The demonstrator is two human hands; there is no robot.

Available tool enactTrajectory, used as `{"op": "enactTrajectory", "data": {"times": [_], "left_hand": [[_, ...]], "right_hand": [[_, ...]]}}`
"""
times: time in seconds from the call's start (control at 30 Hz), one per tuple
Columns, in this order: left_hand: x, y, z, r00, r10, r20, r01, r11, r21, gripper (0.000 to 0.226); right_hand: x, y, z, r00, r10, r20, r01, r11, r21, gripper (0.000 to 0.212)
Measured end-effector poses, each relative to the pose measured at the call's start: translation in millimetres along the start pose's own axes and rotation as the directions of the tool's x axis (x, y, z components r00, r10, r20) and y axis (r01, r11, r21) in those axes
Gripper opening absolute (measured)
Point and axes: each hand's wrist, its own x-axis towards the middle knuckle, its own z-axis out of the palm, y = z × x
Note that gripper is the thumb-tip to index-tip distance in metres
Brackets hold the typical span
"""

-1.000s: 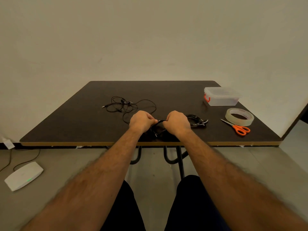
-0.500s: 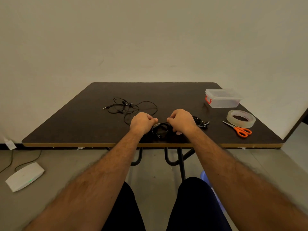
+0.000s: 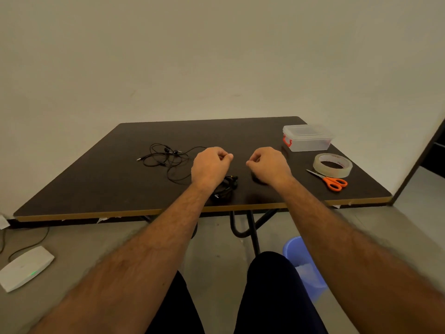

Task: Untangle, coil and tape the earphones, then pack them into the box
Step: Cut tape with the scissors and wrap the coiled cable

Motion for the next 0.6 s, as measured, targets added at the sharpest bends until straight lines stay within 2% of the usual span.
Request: {"op": "enactTrajectory", "data": {"times": [0.17,0.3,0.43,0.6], "left_hand": [[-2.2,41.5,24.8,0.994,0.105,0.037,-0.105,0.994,-0.024,0.021],[-5.9,79.0,54.4,0.982,0.151,0.113,-0.144,0.987,-0.07,0.016],[-5.2,116.4,91.1,0.961,0.172,0.216,-0.162,0.985,-0.065,0.015],[9.9,145.3,127.9,0.947,0.169,0.274,-0.195,0.978,0.07,0.016]], "right_hand": [[-4.5,48.4,-50.5,0.996,0.067,-0.054,-0.074,0.987,-0.144,0.009],[-16.5,97.0,-91.2,0.973,0.178,-0.148,-0.214,0.936,-0.278,0.007],[-28.6,127.5,-109.6,0.956,0.272,-0.113,-0.295,0.89,-0.348,0.011],[-31.4,140.2,-103.3,0.956,0.288,-0.055,-0.286,0.872,-0.397,0.016]]}}
